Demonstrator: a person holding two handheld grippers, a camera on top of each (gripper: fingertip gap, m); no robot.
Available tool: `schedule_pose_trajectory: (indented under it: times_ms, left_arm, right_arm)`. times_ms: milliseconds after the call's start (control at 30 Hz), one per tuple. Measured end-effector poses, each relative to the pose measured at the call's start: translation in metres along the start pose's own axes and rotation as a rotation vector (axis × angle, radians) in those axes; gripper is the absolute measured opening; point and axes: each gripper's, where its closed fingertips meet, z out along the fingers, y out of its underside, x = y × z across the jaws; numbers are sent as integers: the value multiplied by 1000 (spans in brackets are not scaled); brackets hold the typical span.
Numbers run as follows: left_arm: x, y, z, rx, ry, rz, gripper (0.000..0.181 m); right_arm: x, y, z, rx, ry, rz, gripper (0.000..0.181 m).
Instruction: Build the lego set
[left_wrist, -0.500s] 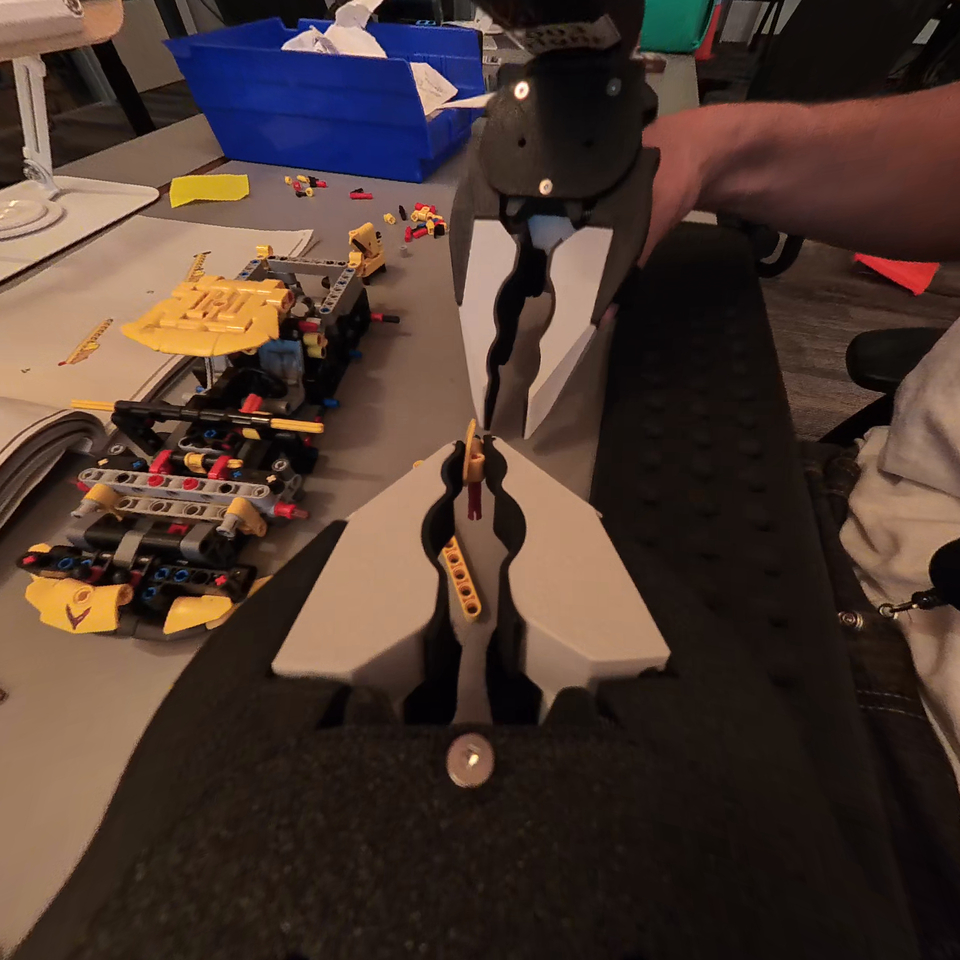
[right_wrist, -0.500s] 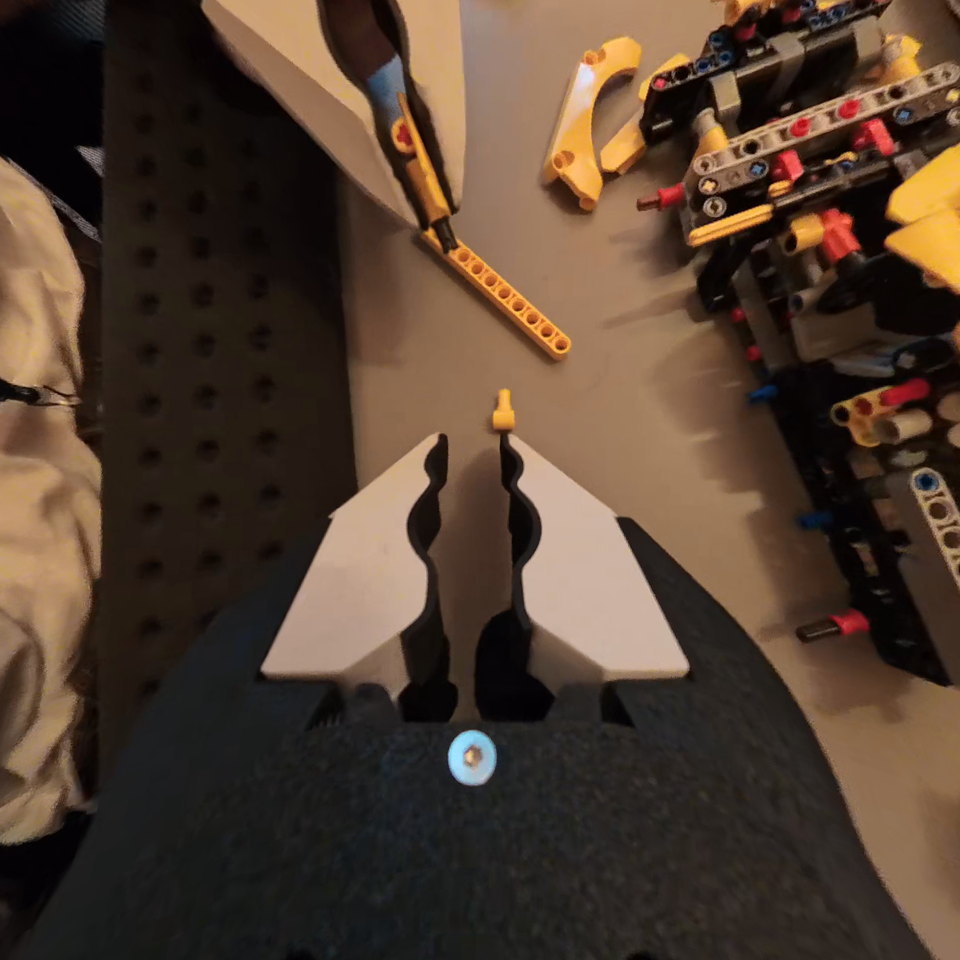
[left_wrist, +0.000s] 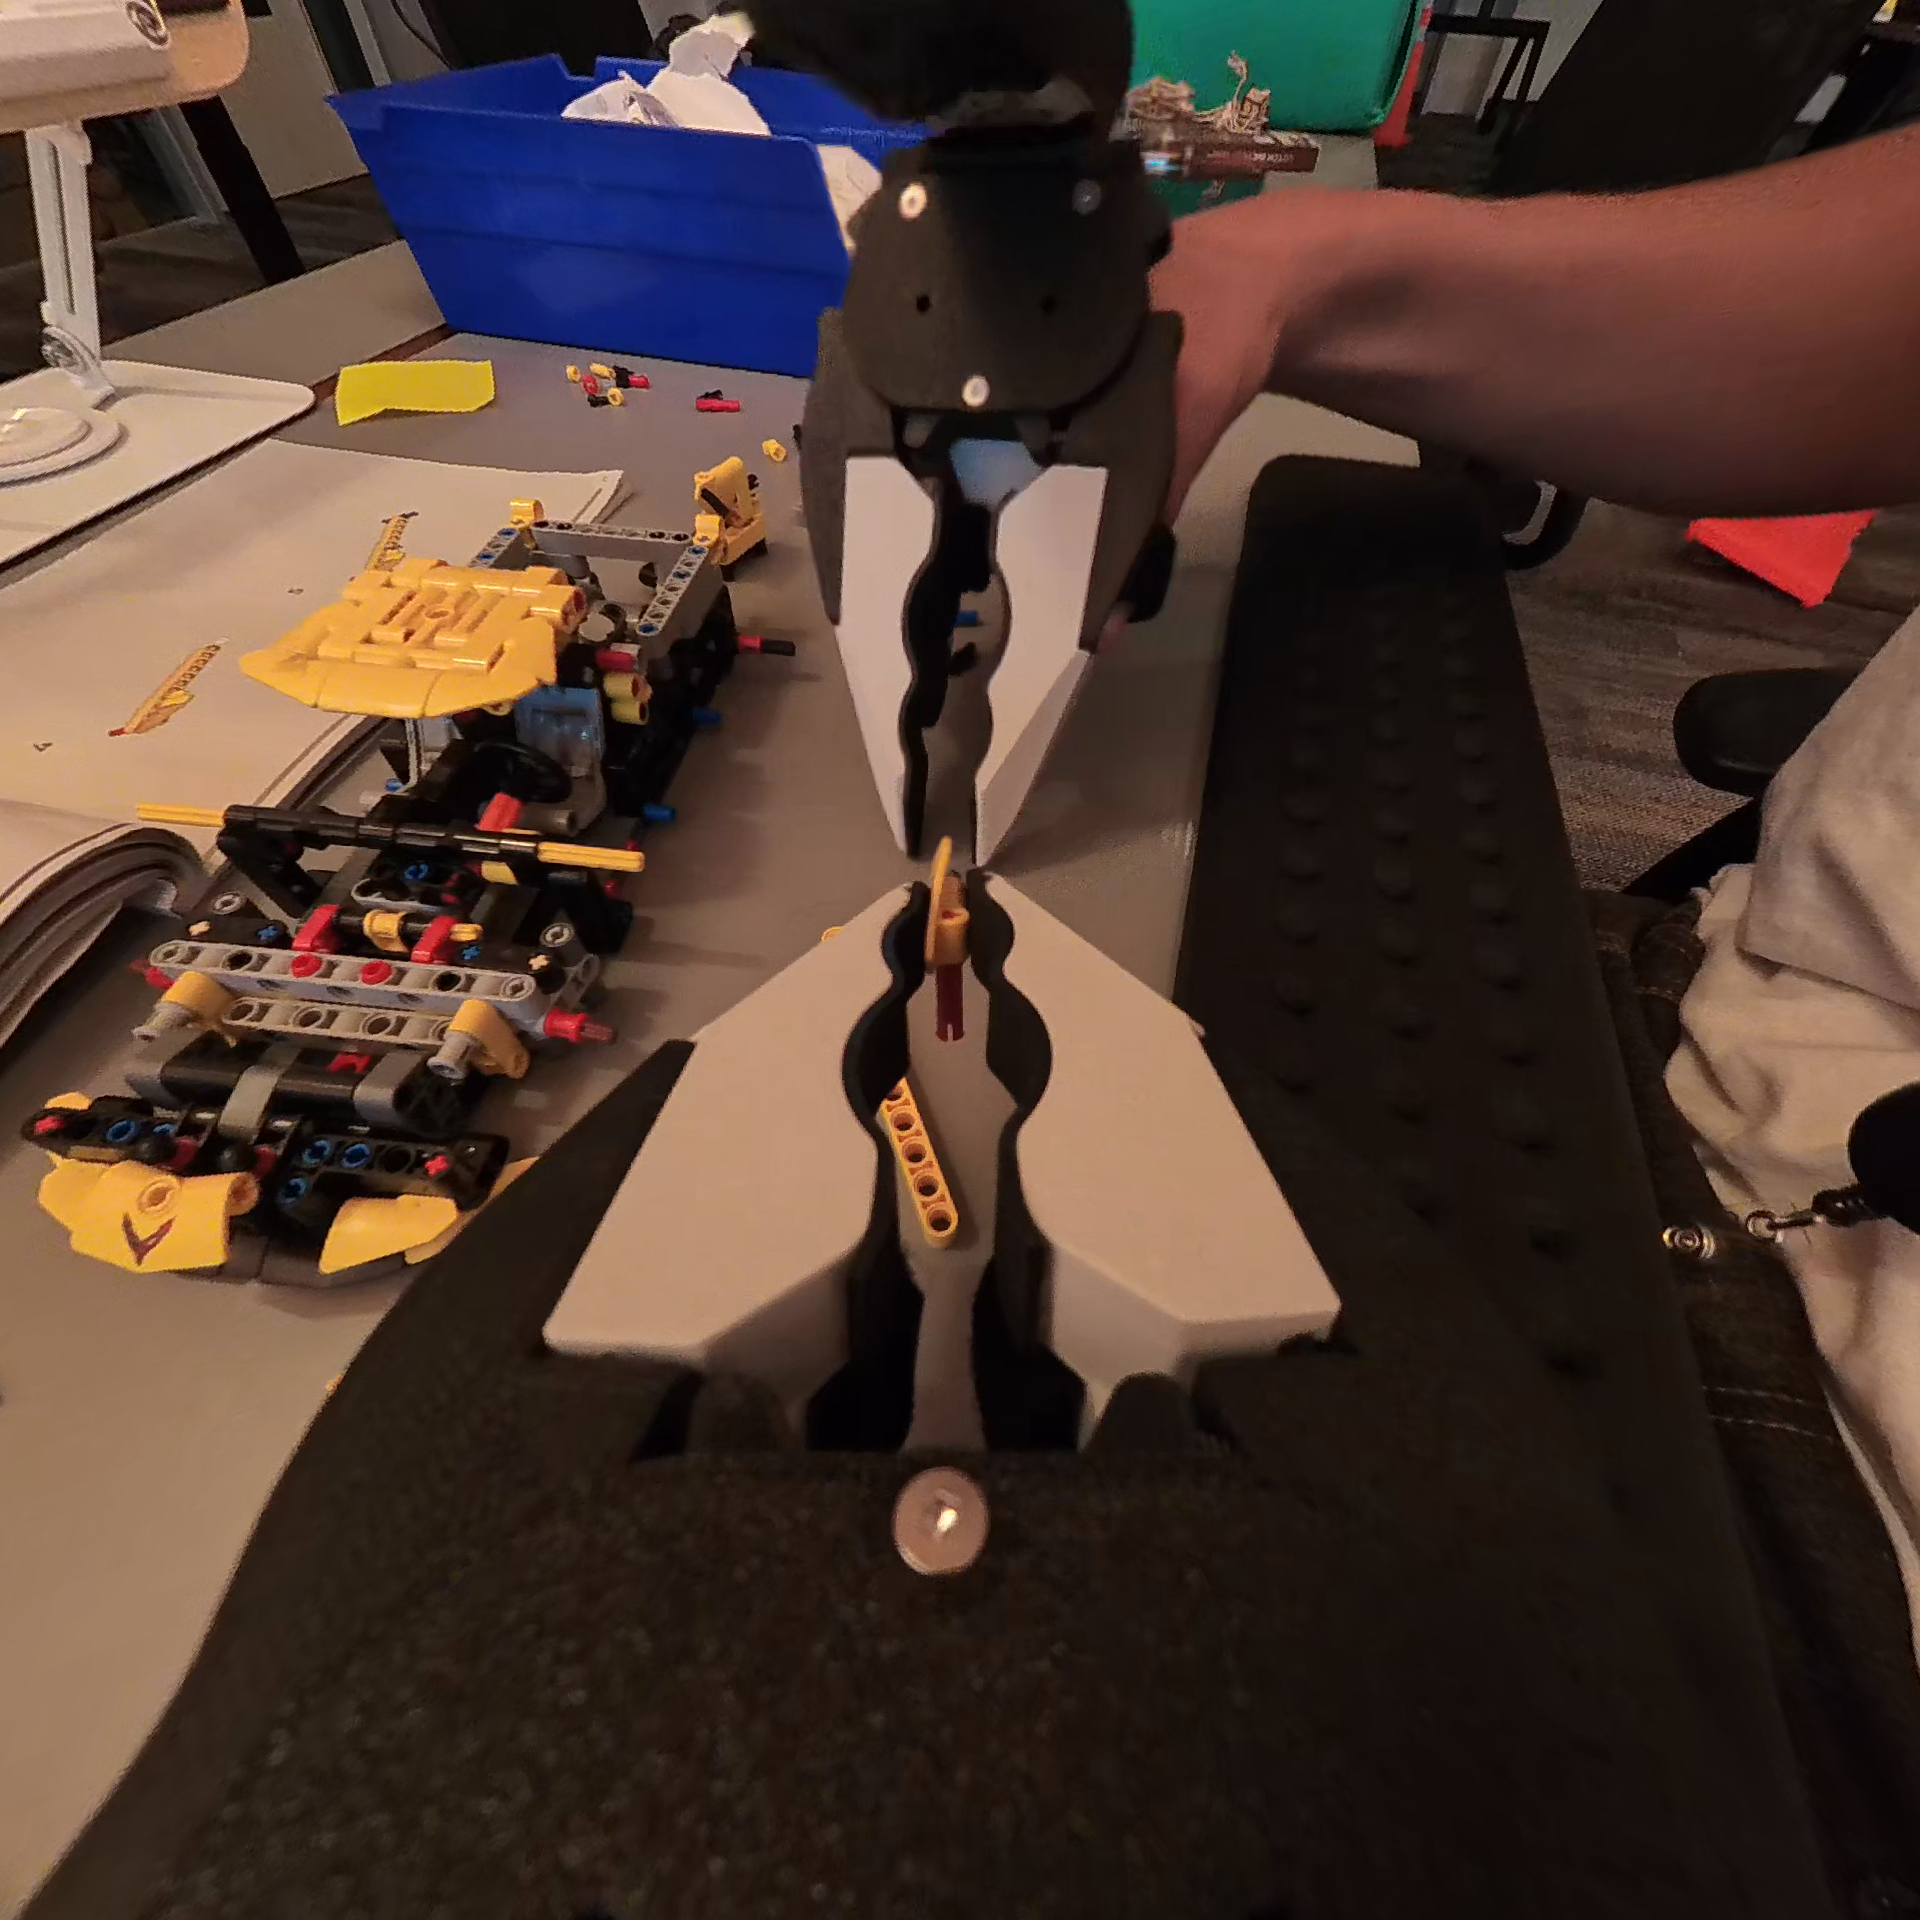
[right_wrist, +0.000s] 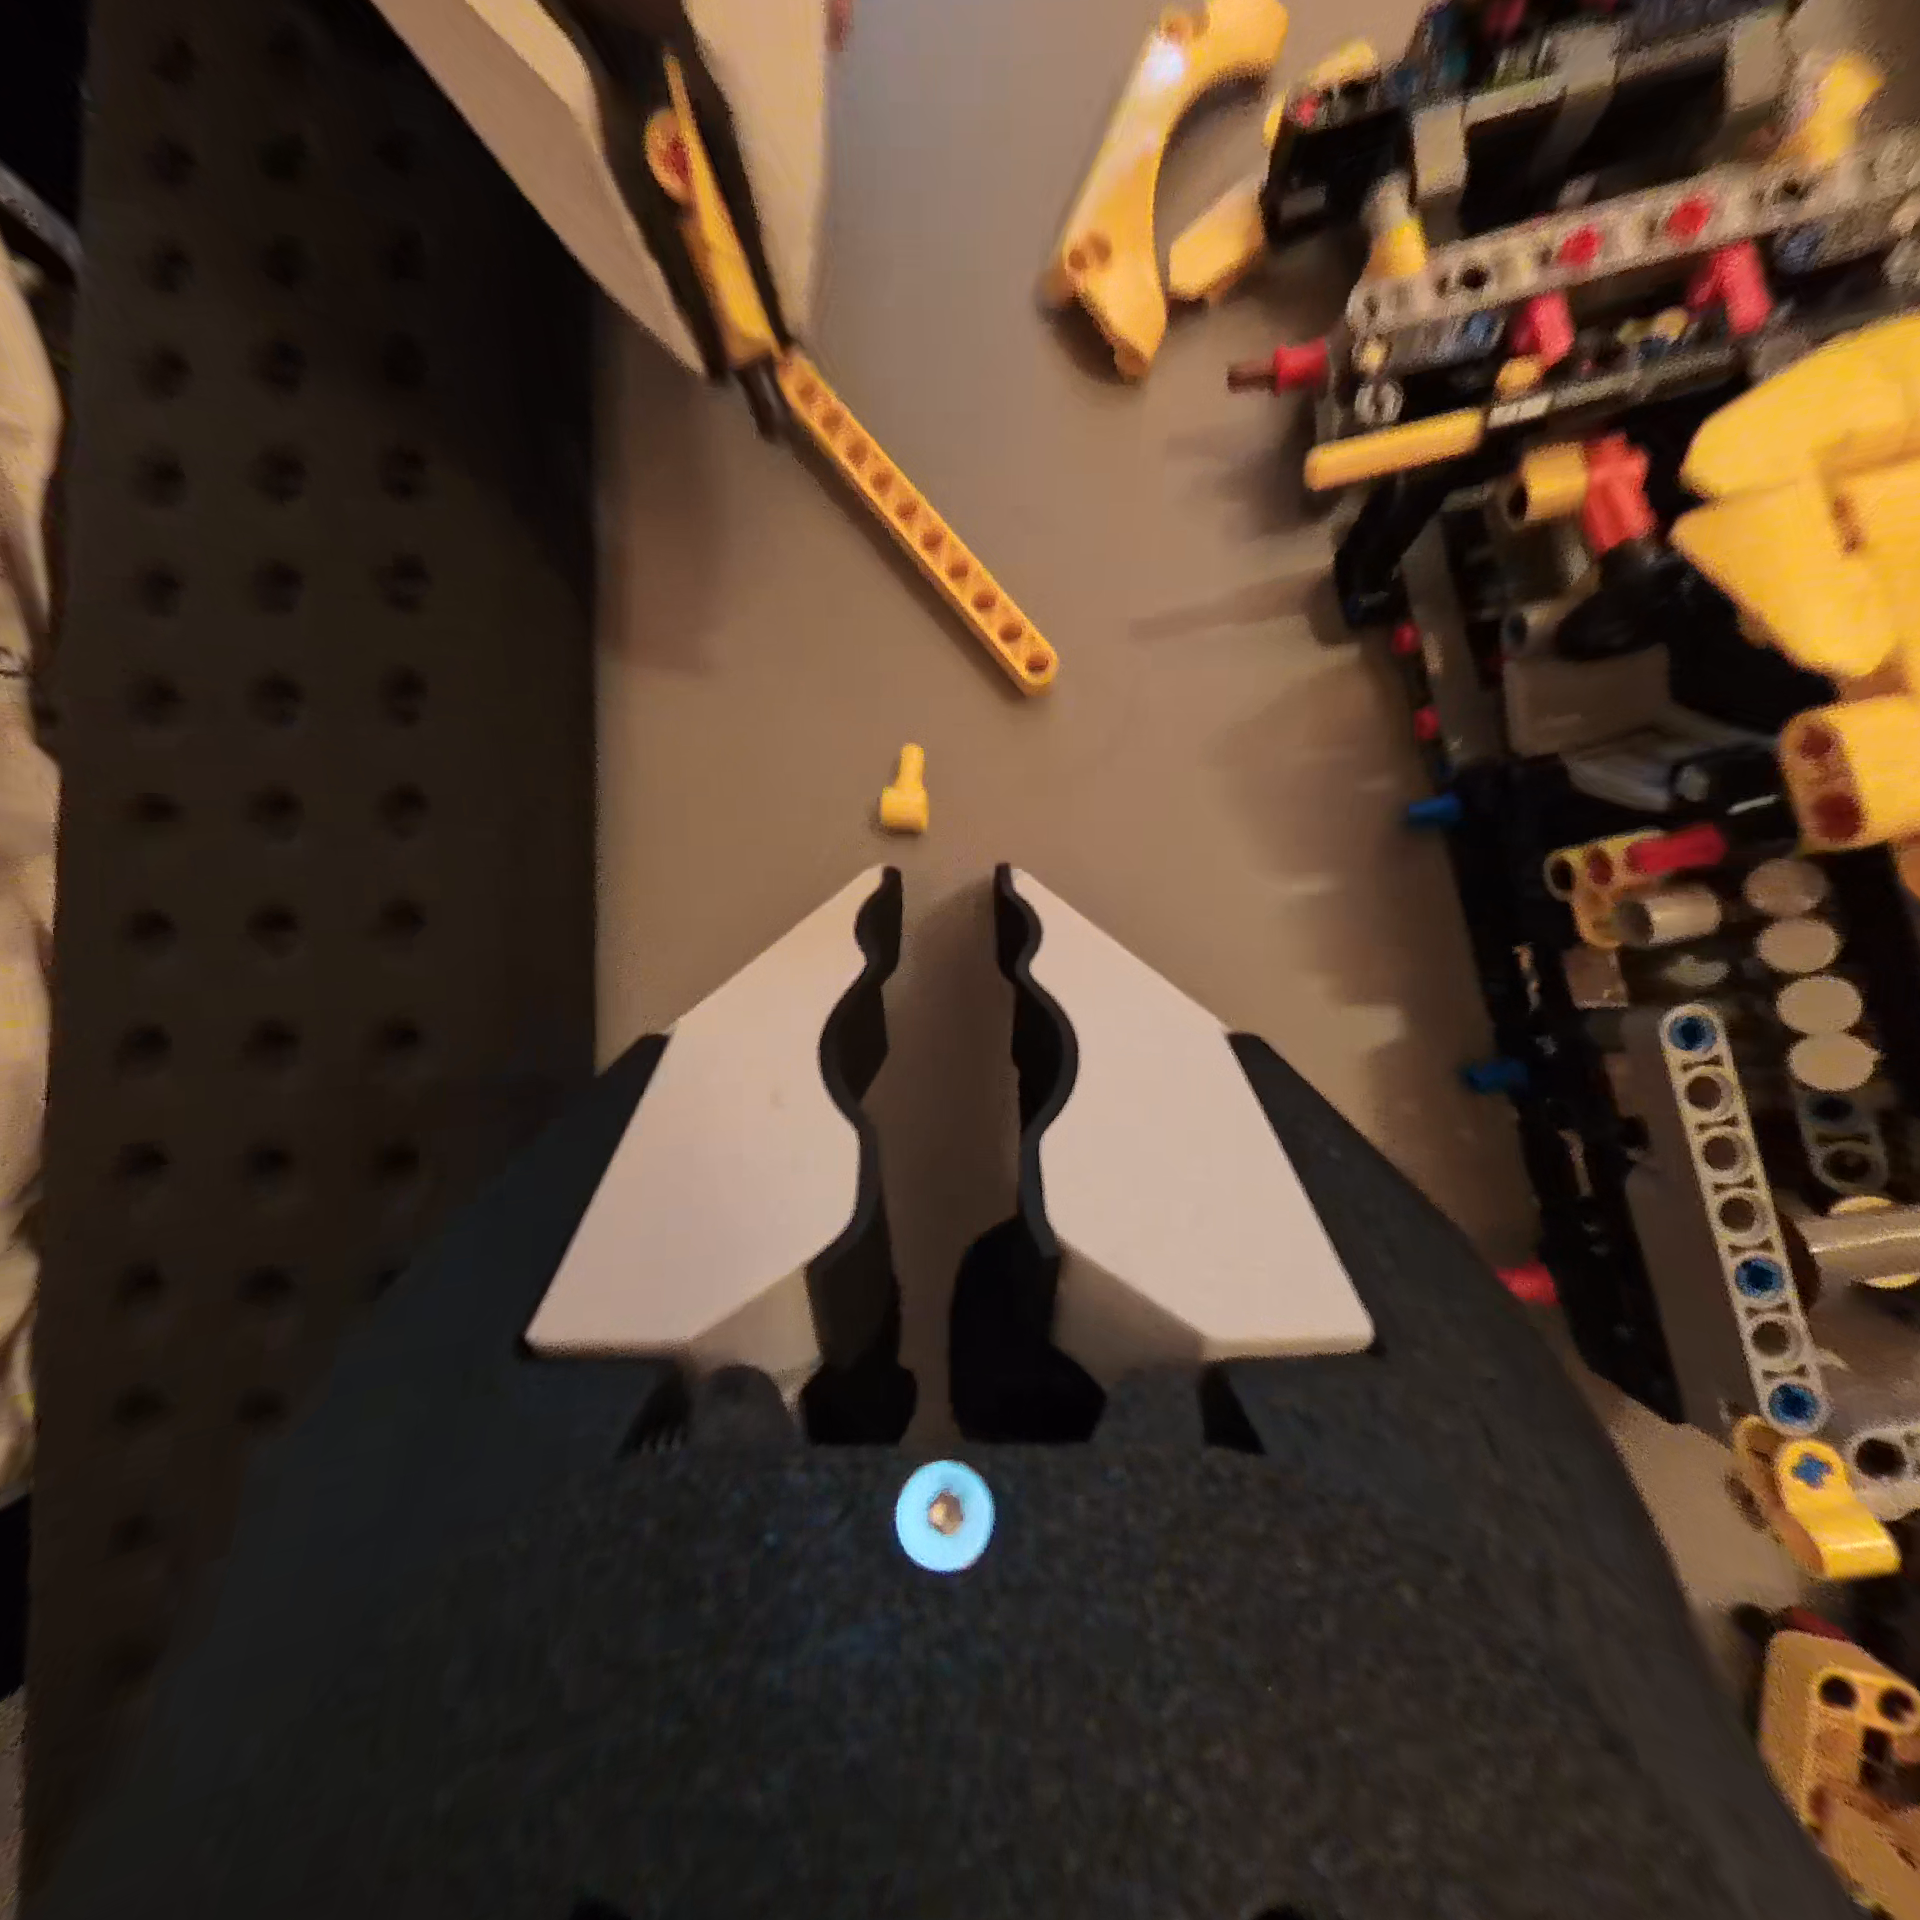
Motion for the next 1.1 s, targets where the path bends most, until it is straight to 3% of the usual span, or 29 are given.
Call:
schedule_pose_trajectory:
  times_ms: [233,333,467,600,667,800,1100]
  left_arm:
    - [-1,-2,-2,18,2,-16,7]
    - [-3,-5,-4,37,3,-35,7]
    - [-5,-6,-6,51,4,-52,7]
    - [-5,-6,-6,52,7,-54,7]
    - [-4,-7,-6,56,11,-59,7]
    - [-7,-6,-8,59,4,-71,7]
    - [-9,-7,-10,72,7,-91,7]
  right_arm:
    - [-25,-15,13,45,-137,-24,16]
    - [-17,-13,10,46,-107,-61,6]
    - [-17,-17,8,38,-118,-30,12]
    - [-22,-22,7,32,-93,-244,12]
    - [-25,-16,8,-14,-153,-312,12]
    - [-25,-16,10,-37,-265,-309,12]
    - [-36,-27,20,36,-283,-356,11]
